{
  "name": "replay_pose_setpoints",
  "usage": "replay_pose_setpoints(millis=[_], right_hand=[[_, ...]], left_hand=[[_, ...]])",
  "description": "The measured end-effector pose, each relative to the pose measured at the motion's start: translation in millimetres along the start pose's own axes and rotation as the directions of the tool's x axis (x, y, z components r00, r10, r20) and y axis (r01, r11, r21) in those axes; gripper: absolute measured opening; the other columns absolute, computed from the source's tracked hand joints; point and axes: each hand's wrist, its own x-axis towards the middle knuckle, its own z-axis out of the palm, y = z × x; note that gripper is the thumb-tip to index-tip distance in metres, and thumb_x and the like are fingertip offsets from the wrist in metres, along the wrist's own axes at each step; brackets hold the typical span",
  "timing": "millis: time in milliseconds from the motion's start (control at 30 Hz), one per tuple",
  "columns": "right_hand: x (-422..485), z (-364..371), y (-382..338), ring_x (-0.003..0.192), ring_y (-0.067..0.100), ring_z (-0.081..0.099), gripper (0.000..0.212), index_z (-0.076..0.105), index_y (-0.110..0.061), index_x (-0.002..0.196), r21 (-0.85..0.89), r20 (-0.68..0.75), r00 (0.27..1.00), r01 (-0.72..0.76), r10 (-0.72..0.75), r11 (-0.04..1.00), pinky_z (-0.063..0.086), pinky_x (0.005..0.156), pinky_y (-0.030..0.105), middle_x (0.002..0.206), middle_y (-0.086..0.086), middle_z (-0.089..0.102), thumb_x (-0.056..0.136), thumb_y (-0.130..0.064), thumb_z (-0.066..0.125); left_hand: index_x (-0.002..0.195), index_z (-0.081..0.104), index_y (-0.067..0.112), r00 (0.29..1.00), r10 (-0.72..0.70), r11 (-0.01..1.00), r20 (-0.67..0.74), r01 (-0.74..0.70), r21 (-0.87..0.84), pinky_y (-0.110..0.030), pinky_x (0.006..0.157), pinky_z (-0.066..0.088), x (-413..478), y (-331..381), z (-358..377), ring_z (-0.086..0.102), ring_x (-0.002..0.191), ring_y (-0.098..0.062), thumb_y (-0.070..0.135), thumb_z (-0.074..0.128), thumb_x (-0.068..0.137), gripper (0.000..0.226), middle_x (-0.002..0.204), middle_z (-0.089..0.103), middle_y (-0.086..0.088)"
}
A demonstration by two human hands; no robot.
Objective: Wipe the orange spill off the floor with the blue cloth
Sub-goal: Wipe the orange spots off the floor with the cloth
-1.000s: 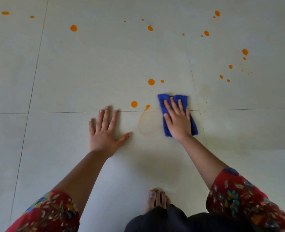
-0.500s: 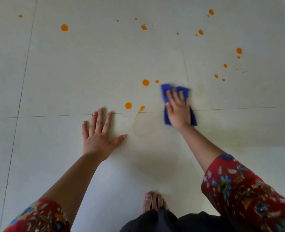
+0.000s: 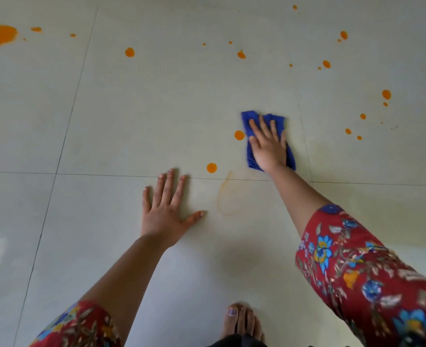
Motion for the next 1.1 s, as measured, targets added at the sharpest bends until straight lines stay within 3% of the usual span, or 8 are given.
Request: replay_pose_setpoints(millis=[167,300,400,533,667,733,933,1100], right_hand=[[-67.9,17.0,-10.1,0.149,0.012,0.008,0.052,0.026,-0.04,0.149,-0.016,0.138,0.792,0.602,-0.595,0.798,0.009,0.116,0.041,0.159,-0.016,0.015,0.098,-0.046,0.02],[-59.2,6.7,48.1,0.148,0.009,0.007,0.055,0.023,-0.043,0.147,0.051,-0.041,0.985,0.169,-0.167,0.984,0.013,0.118,0.049,0.158,-0.018,0.014,0.094,-0.052,0.015],[-20.1,1.2,21.0,0.149,0.016,0.006,0.064,0.024,-0.038,0.15,0.033,-0.054,0.998,-0.025,0.026,0.999,0.007,0.119,0.045,0.161,-0.012,0.013,0.09,-0.054,0.01],[-32.6,24.0,-53.2,0.147,0.025,0.021,0.057,0.034,-0.034,0.148,-0.022,-0.026,0.947,0.318,-0.319,0.948,0.019,0.115,0.054,0.158,-0.005,0.026,0.094,-0.046,0.021],[-132.7,34.5,-34.6,0.149,0.013,0.007,0.05,0.021,-0.042,0.15,-0.06,0.117,0.713,0.7,-0.691,0.712,0.005,0.119,0.041,0.16,-0.016,0.013,0.101,-0.042,0.03],[-143.1,25.9,12.1,0.149,0.008,0.0,0.051,0.013,-0.049,0.149,-0.042,0.125,0.727,0.683,-0.675,0.729,0.004,0.118,0.043,0.16,-0.021,0.007,0.101,-0.043,0.029],[-71.5,15.0,11.9,0.148,0.023,0.017,0.061,0.028,-0.034,0.15,-0.017,-0.086,0.996,0.028,-0.029,0.999,0.016,0.117,0.054,0.159,-0.008,0.021,0.092,-0.05,0.014],[-159.3,44.7,-52.7,0.148,0.022,0.017,0.051,0.026,-0.037,0.15,-0.115,0.041,0.796,0.605,-0.604,0.788,0.013,0.117,0.049,0.159,-0.009,0.022,0.099,-0.043,0.031]], left_hand=[[0.155,0.0,0.028,0.998,0.026,0.999,-0.065,-0.028,-0.034,-0.043,0.116,-0.009,-0.4,-1.7,5.3,-0.012,0.149,-0.014,0.085,0.014,0.077,0.098,0.162,-0.009,0.004],[0.156,0.002,0.023,0.997,0.019,1.0,-0.071,-0.02,-0.012,-0.044,0.116,-0.007,1.2,-2.4,8.0,-0.008,0.149,-0.016,0.085,0.015,0.08,0.099,0.163,-0.003,0.002],[0.155,-0.001,0.023,0.998,0.014,1.0,-0.066,-0.014,-0.001,-0.042,0.116,-0.011,1.2,-2.2,6.9,-0.012,0.149,-0.015,0.086,0.014,0.08,0.099,0.163,-0.008,0.004],[0.155,-0.001,0.023,0.998,0.014,1.0,-0.061,-0.014,-0.012,-0.043,0.116,-0.01,1.1,-2.2,6.9,-0.014,0.148,-0.014,0.086,0.017,0.079,0.101,0.163,-0.008,0.004],[0.152,-0.011,0.02,1.0,0.018,0.998,-0.002,-0.018,-0.053,-0.041,0.114,-0.013,2.8,-3.6,2.2,-0.026,0.144,-0.009,0.095,0.011,0.068,0.115,0.16,-0.016,0.006],[0.143,-0.031,0.022,0.998,0.015,0.997,0.059,-0.011,-0.071,-0.041,0.113,-0.019,2.8,-4.0,-4.5,-0.04,0.137,-0.006,0.099,0.009,0.057,0.123,0.152,-0.037,0.01],[0.136,-0.042,0.022,0.981,0.026,0.997,0.192,-0.01,-0.083,-0.047,0.115,-0.017,3.0,-3.8,-16.1,-0.042,0.136,-0.014,0.098,0.043,0.044,0.147,0.148,-0.045,0.007],[0.138,-0.04,0.022,0.97,0.043,0.995,0.238,-0.021,-0.095,-0.045,0.114,-0.02,2.4,-3.8,-22.1,-0.041,0.137,-0.015,0.087,0.064,0.045,0.154,0.147,-0.046,0.006]])
